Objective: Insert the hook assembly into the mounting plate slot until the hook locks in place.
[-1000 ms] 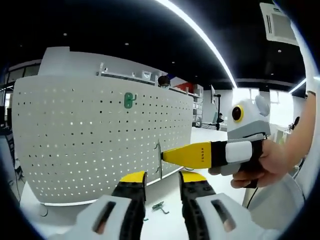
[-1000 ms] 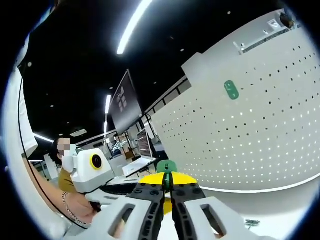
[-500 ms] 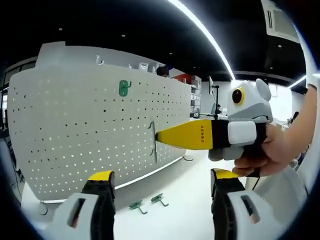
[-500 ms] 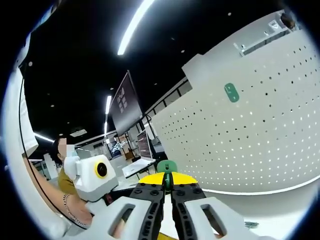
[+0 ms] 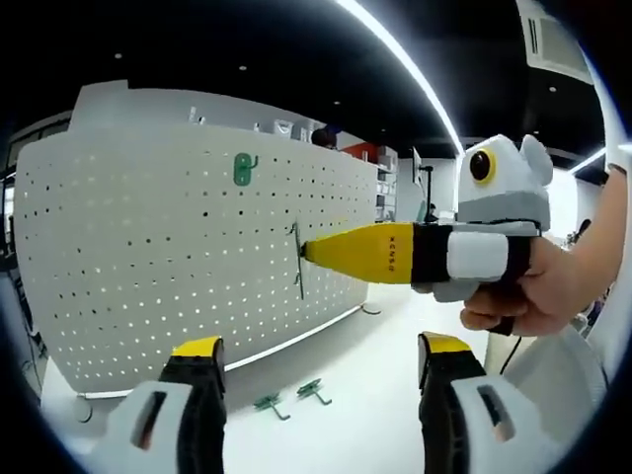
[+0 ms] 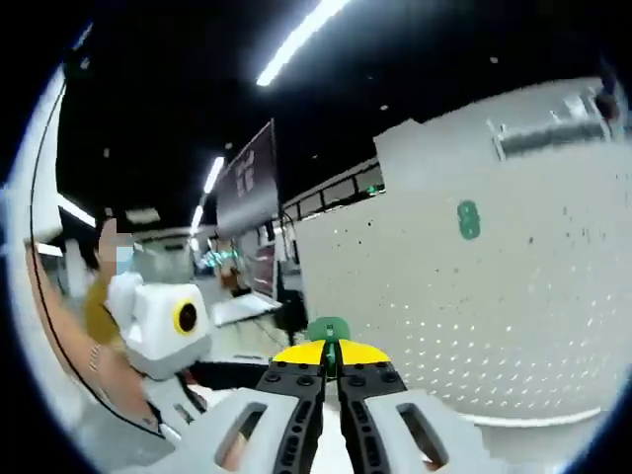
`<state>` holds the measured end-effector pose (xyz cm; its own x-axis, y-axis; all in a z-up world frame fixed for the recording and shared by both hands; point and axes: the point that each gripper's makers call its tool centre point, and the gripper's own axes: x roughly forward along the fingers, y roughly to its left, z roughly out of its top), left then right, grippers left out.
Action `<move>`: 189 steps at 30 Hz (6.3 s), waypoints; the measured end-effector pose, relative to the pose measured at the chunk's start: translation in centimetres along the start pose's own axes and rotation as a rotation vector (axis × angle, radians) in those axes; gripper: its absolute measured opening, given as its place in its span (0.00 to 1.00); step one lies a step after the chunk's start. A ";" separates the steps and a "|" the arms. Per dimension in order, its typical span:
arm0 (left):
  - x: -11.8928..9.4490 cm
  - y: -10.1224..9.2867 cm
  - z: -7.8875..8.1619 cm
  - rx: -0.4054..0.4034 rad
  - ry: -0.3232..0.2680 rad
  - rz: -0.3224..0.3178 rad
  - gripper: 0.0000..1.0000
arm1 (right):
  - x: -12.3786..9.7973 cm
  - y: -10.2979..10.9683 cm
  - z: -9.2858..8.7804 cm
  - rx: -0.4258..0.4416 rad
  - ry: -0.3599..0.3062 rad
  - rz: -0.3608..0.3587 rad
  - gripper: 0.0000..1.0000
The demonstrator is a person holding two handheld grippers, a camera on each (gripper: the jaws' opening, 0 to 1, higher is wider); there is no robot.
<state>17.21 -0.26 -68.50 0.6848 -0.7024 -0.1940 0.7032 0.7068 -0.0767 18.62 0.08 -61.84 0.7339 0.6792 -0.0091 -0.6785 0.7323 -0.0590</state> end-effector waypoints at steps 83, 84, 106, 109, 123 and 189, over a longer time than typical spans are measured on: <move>-4.5 3.3 -6.2 0.013 0.196 0.030 0.76 | 4.7 -18.8 6.1 0.019 -0.112 -0.384 0.01; -4.4 3.3 -6.2 0.012 0.195 0.030 0.76 | 4.8 -18.9 6.1 0.020 -0.111 -0.386 0.01; -4.5 3.9 -6.2 0.000 0.192 0.050 0.75 | 5.8 -19.5 5.9 0.026 -0.116 -0.401 0.01; -4.5 4.0 -6.1 -0.011 0.186 0.052 0.75 | 5.8 -19.6 5.8 0.027 -0.116 -0.410 0.01; -4.7 3.7 -6.0 -0.022 0.185 0.043 0.74 | 6.3 -19.5 5.7 -0.050 -0.103 -0.566 0.01; -5.4 2.9 -5.9 -0.007 0.183 0.026 0.75 | 4.4 -15.0 4.0 0.081 -0.146 -0.257 0.49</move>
<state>14.47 6.04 -73.40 0.6566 -0.6571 -0.3704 0.6836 0.7259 -0.0760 31.94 -7.71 -57.02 0.8733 0.4667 0.1395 -0.4758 0.8787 0.0386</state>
